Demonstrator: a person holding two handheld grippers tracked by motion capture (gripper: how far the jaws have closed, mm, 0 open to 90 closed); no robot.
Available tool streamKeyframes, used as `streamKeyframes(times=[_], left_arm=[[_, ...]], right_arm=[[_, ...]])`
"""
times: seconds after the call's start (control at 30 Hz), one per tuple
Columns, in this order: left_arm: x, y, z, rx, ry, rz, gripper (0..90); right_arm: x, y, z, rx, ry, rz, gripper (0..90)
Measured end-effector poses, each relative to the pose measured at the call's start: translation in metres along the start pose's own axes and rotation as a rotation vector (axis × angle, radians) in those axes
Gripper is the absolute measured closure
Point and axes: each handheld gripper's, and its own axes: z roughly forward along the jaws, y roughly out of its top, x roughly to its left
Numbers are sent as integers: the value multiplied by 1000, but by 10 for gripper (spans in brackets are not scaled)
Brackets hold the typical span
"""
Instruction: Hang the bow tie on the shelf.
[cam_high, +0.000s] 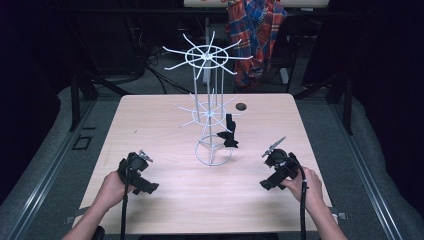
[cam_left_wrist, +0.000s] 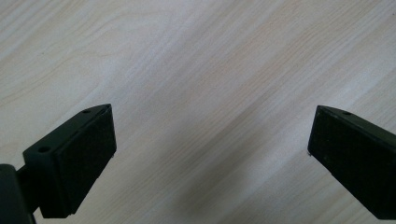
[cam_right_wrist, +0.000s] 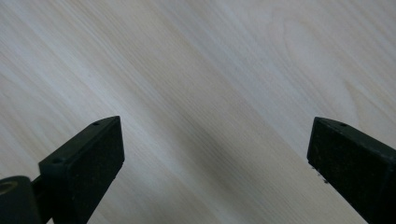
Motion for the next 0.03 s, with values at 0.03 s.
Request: streamKeyframes(times=[0.03], left_arm=[[0,0,0,0,0,0,11]], right_arm=[[0,0,0,0,0,0,36]])
